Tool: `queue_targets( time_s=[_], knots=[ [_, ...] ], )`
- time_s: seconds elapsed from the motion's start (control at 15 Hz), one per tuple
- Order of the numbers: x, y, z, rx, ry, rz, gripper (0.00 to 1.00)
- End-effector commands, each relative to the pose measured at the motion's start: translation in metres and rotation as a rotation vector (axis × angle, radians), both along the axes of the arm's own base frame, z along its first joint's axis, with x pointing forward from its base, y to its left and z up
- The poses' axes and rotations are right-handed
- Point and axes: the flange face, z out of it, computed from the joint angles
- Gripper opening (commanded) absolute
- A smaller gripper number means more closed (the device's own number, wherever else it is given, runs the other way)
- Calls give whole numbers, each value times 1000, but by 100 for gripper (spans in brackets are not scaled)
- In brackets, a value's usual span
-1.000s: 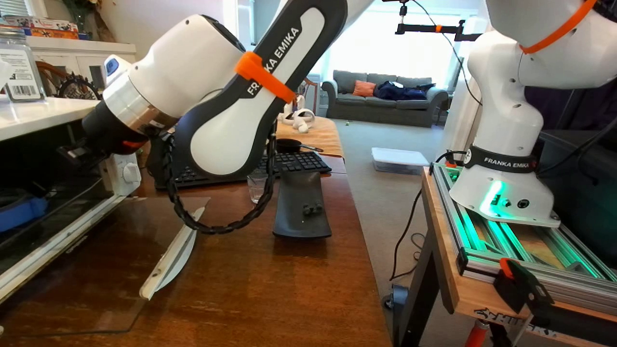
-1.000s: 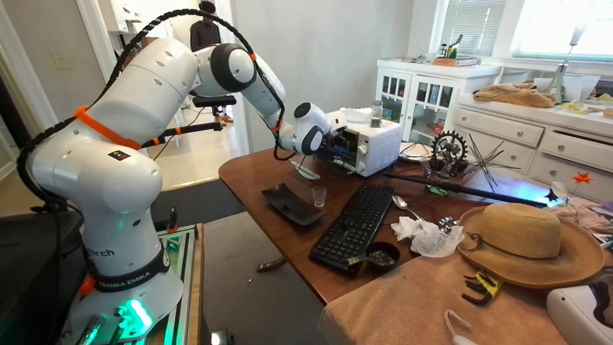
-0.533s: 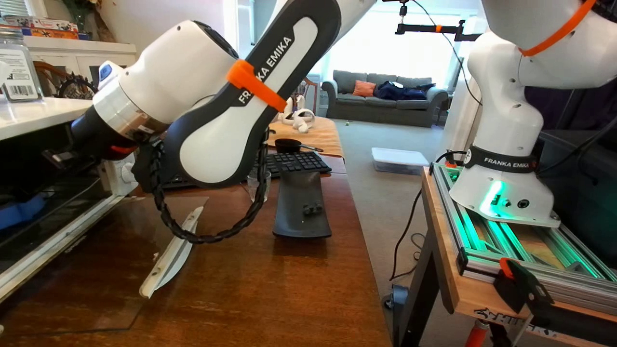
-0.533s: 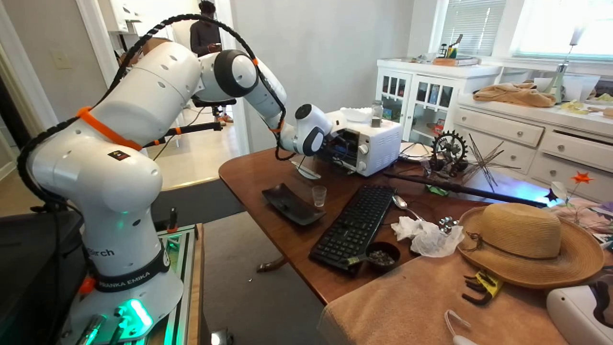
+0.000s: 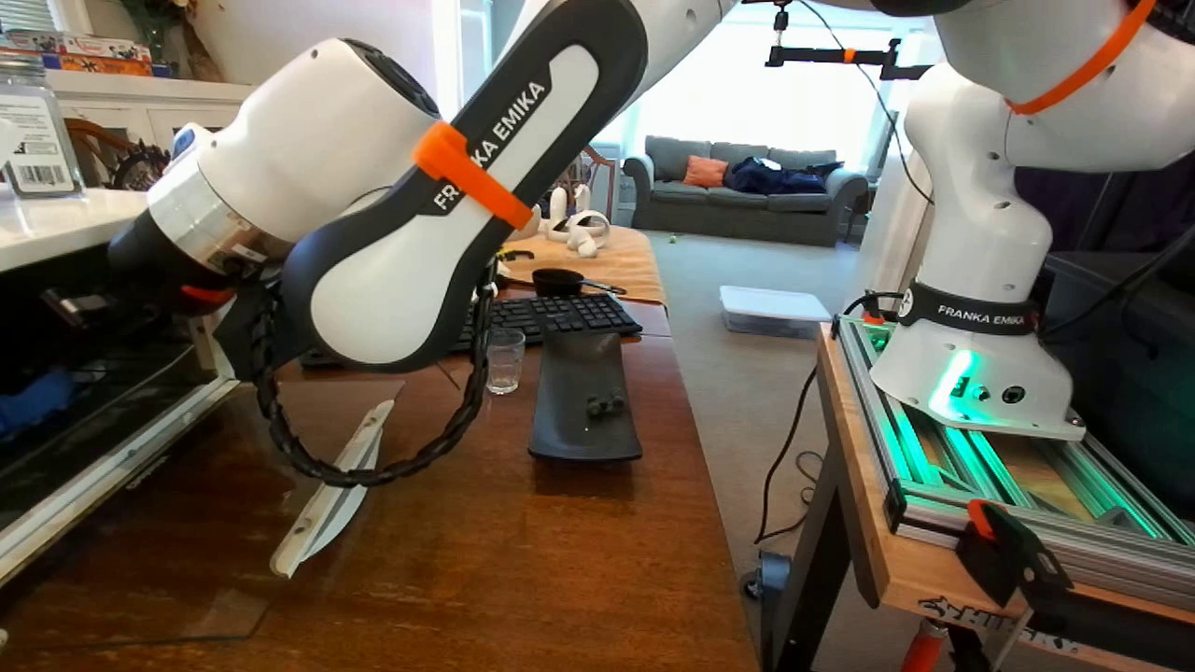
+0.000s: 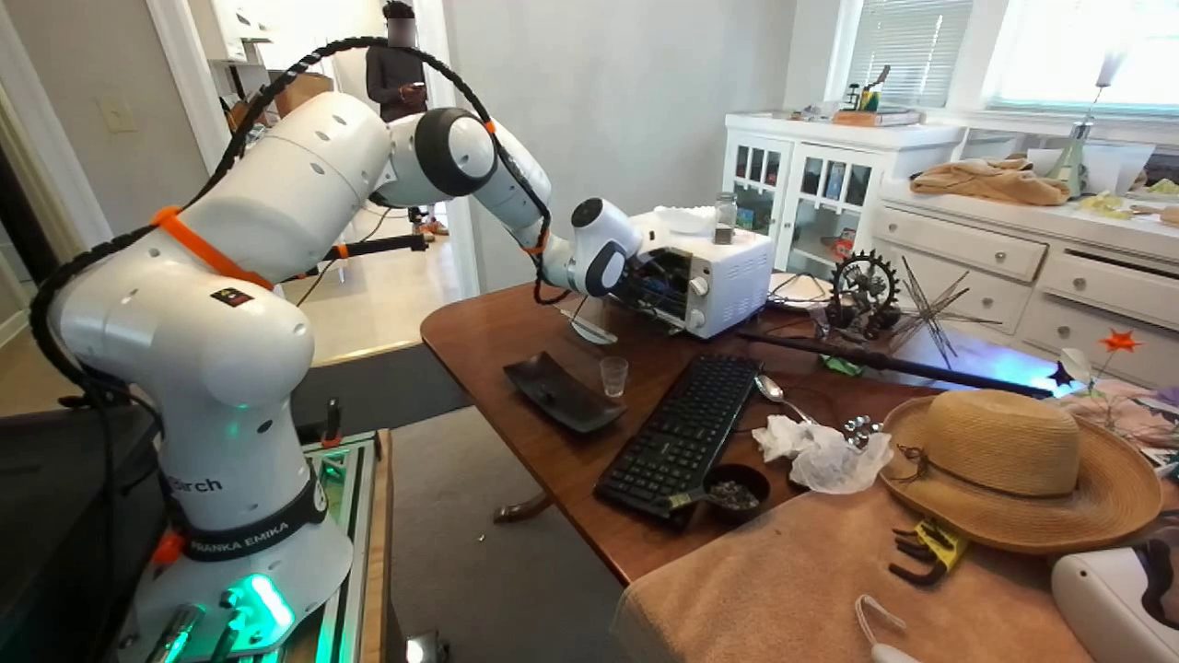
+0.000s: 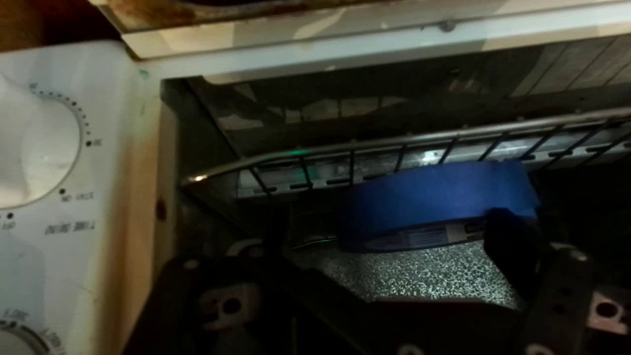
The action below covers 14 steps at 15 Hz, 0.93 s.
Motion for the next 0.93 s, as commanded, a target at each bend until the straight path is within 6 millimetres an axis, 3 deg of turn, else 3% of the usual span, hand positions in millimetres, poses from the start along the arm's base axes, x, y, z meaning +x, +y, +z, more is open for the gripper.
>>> queue_targets(
  time_s=[0.0, 0.47, 0.87],
  knots=[
    [-6, 8, -5, 22, 13, -77, 100],
    [-16, 24, -20, 4, 124, -110, 100],
    [3, 21, -22, -45, 149, -98, 100]
  ],
)
